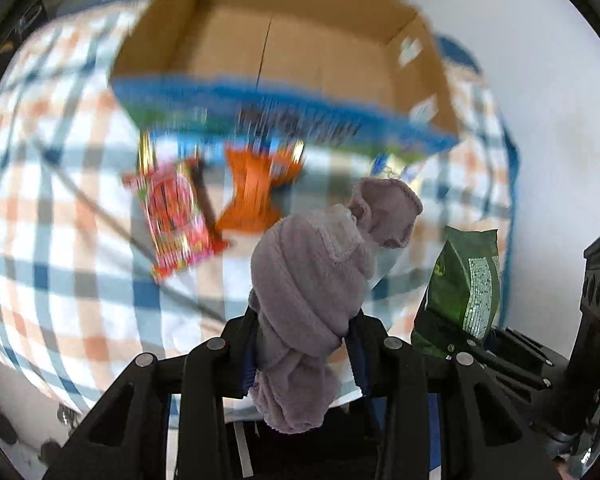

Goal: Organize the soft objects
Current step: 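Carry both items into the box and open both tools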

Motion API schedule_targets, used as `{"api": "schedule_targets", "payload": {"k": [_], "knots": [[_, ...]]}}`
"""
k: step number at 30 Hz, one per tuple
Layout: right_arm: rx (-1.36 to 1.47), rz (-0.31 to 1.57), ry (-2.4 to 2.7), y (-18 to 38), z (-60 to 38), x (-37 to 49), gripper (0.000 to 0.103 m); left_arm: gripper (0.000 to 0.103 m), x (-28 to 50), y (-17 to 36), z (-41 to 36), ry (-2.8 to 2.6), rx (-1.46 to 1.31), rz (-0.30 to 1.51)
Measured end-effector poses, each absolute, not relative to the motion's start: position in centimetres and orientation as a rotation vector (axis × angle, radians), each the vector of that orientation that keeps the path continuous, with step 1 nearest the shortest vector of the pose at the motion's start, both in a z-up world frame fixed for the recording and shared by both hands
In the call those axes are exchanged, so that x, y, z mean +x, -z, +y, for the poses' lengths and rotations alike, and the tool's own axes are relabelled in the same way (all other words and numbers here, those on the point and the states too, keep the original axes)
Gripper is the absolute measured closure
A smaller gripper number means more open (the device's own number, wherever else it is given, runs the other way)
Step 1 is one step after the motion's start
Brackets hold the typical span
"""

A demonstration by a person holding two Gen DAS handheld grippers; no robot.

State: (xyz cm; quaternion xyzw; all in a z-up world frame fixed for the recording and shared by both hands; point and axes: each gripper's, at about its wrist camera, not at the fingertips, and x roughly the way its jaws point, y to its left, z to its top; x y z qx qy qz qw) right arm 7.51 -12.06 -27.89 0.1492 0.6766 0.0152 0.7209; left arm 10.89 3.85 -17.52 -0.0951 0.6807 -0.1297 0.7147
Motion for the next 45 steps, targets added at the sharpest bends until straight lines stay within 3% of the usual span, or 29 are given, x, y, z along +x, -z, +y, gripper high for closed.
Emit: {"api": "schedule_targets", "payload": {"k": [5,14,31,45], "knots": [[0.324,1.392,-0.060,20.1,-12.9,9.4,0.067,0.069,15.5,14.6,2.6,0.297,-0.194,1.417],[0.289,1.306,-0.071,16.2,-13.3,18.9,0.067,0.069,26.2,16.0,-0.1,0.268,-0.175,1.373],[0.244,1.444,-0.053,28.3,-15.7,36.5,0.067,0.069,40.7,30.3,-0.5,0.295,-0.468,1.635],[0.182,1.513,0.006,34.7,-15.1,41.7,0.063,0.066,44.1,35.6,-1.5,0.271,-0.500,1.701]]}}
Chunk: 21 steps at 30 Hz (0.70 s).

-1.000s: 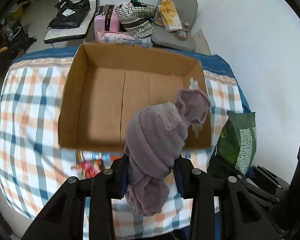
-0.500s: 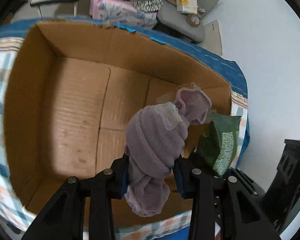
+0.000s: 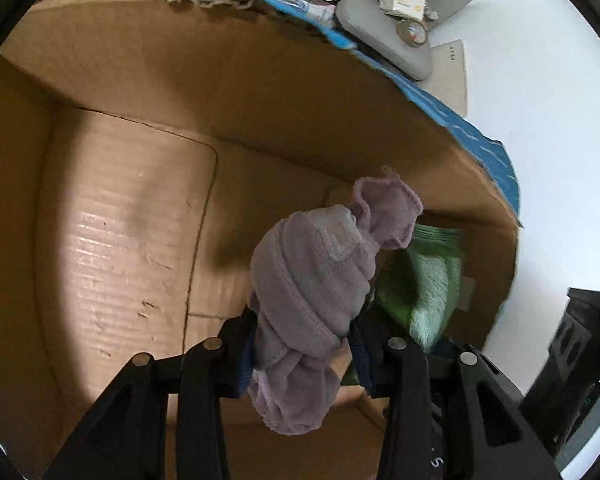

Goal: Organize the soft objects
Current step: 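Carry both items into the box and open both tools, then withdraw both tools from the box toward the remaining snacks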

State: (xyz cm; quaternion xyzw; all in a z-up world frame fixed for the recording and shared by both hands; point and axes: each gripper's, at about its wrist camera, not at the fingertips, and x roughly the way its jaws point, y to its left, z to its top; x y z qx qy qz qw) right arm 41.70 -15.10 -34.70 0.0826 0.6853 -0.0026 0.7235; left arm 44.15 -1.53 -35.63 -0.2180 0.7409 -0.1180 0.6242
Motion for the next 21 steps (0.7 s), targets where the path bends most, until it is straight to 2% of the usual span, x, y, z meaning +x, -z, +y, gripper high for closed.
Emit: {"api": "schedule_targets", "payload": {"k": [1,3,5,7,9,10,12,15,21], "knots": [[0.178,1.512,0.013,35.0,-15.2,41.8,0.062,0.065,44.2,35.8,-1.5,0.261,-0.498,1.702],[0.188,1.507,0.013,35.2,-15.3,42.1,0.050,0.064,44.4,35.9,-1.6,0.247,-0.500,1.706],[0.185,1.496,0.015,34.9,-15.3,42.1,0.045,0.061,44.5,35.6,-1.9,0.231,-0.474,1.699],[0.187,1.494,0.012,34.6,-15.3,42.1,0.045,0.052,44.4,35.0,-2.2,0.220,-0.435,1.684],[0.185,1.490,0.009,34.0,-15.1,42.1,0.043,0.035,44.0,34.0,-2.4,0.198,-0.376,1.662],[0.184,1.482,0.010,33.8,-15.1,41.9,0.042,0.032,43.9,33.6,-2.4,0.192,-0.355,1.655],[0.174,1.478,0.012,33.0,-14.9,41.3,0.035,0.020,43.6,32.5,-2.7,0.166,-0.293,1.627],[0.145,1.471,0.022,32.0,-14.5,40.3,0.026,0.010,42.6,30.7,-2.8,0.129,-0.185,1.571],[0.091,1.455,0.031,30.9,-13.7,38.2,0.006,0.003,40.0,26.9,-1.3,0.072,-0.021,1.428]]}}
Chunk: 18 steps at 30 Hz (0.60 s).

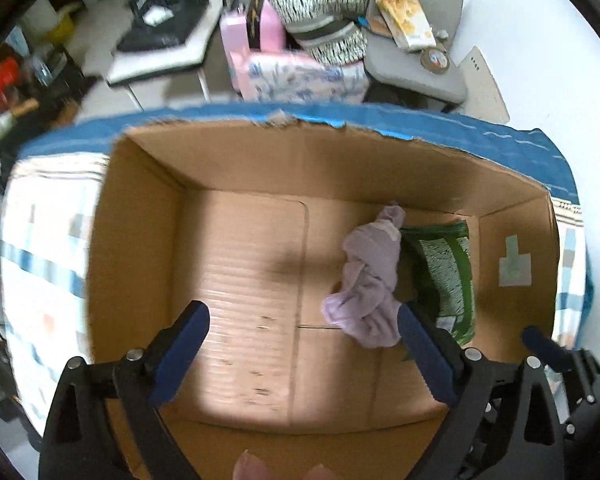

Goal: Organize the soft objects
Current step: 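Withdraw both tools from the box toward the remaining snacks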

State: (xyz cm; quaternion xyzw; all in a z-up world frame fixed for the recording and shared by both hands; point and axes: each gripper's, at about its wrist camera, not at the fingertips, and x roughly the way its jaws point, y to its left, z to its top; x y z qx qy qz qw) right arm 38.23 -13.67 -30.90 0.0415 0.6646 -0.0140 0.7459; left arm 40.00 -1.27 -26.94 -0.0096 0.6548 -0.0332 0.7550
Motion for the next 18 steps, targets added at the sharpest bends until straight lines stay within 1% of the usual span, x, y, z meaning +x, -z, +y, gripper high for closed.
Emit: {"api": "schedule_targets", "payload": {"k": [4,7,18], "knots": [[0.068,1.414,0.051,29.4,-13.4,36.3,0.001,0.002,38.1,24.7,0.6,0.052,0.026,1.346],[0.064,1.376,0.064,27.6,-13.5,34.7,0.001,0.002,37.6,23.7,1.6,0.042,0.034,1.303],[0.073,1.208,0.104,19.2,-13.6,28.6,0.000,0.002,30.8,16.3,2.6,0.023,0.067,1.125]]}}
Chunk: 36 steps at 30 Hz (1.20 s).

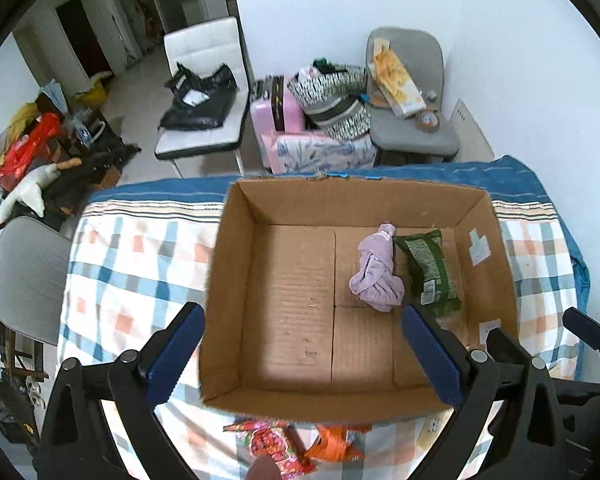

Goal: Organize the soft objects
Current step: 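Withdraw both tools from the box toward the remaining snacks, then grasp the red-floral bag with the left tool while the right tool grasps the Vinda tissue pack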

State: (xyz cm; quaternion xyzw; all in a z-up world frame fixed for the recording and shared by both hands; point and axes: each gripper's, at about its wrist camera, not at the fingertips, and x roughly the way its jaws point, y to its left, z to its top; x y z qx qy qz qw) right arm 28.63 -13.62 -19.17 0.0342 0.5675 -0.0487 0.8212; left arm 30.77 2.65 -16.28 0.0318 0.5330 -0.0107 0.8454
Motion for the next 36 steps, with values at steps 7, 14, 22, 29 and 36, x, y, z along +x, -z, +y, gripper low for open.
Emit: {"api": "schedule_targets", "payload": {"k": [7,14,22,29,36], "knots": [[0.067,1.139,0.100,15.4,-12.7,24.4,0.000,0.002,26.9,13.2,3.6,0.005,0.082,1.034],[0.166,1.201,0.106,16.9,-14.8,19.9,0.000,0.002,24.1,15.0,6.1,-0.026,-0.024,1.119],[0.249,1.464,0.171,28.7,-17.8,17.9,0.000,0.002,22.0,26.2,7.9,-0.112,-0.094,1.377],[0.311,1.547,0.199,35.2,-18.8,18.1,0.000,0.002,20.4,33.1,9.7,-0.197,-0.186,1.518],[0.356,1.578,0.210,37.9,-19.4,18.8,0.001,0.002,19.9,38.0,10.1,-0.243,-0.214,1.598]]}}
